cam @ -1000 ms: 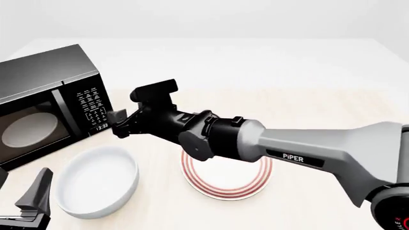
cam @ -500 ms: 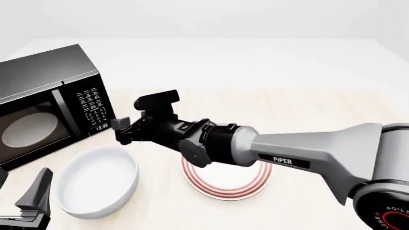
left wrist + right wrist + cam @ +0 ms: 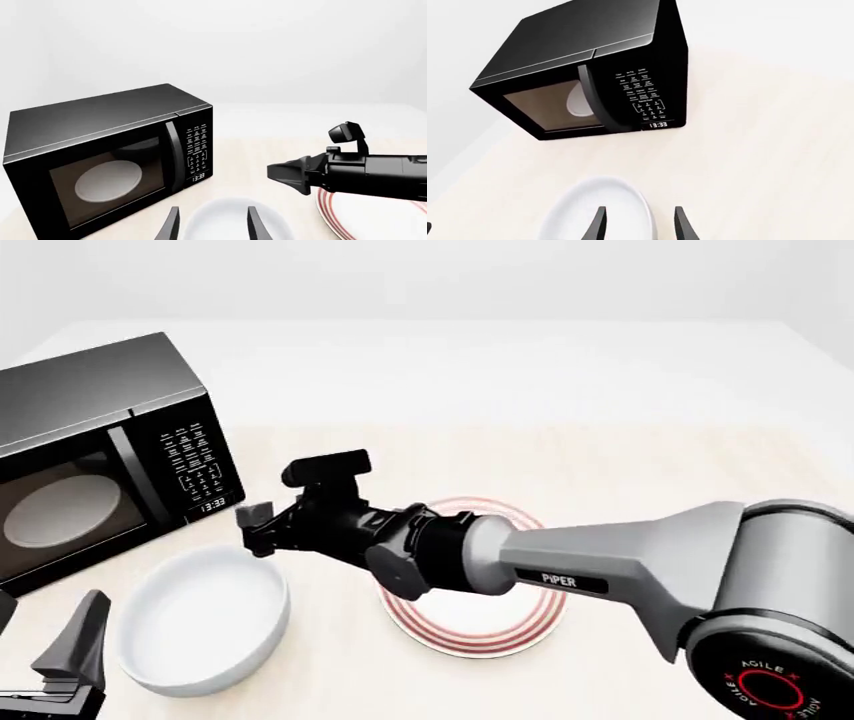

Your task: Put the white bowl to the right of the plate.

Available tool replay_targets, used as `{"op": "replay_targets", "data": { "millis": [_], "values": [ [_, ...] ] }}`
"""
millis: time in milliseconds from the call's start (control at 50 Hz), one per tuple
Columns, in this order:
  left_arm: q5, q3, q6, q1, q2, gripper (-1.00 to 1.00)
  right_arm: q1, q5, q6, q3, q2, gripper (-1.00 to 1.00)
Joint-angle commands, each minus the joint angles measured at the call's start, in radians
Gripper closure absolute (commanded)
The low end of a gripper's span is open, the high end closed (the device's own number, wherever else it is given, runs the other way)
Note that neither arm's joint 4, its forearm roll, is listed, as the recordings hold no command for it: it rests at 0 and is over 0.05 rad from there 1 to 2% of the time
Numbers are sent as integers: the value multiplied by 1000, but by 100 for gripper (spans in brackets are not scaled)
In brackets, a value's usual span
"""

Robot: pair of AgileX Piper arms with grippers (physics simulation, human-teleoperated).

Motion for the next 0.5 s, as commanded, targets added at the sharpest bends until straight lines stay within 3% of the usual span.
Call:
{"op": "replay_targets", "data": {
  "millis": [20,500],
  "values": [
    [0,0,0,0,0,-100,2,3,37,-10,35,-100],
    [0,0,0,0,0,-100,21,1,103,-28,102,-100]
  ]
}}
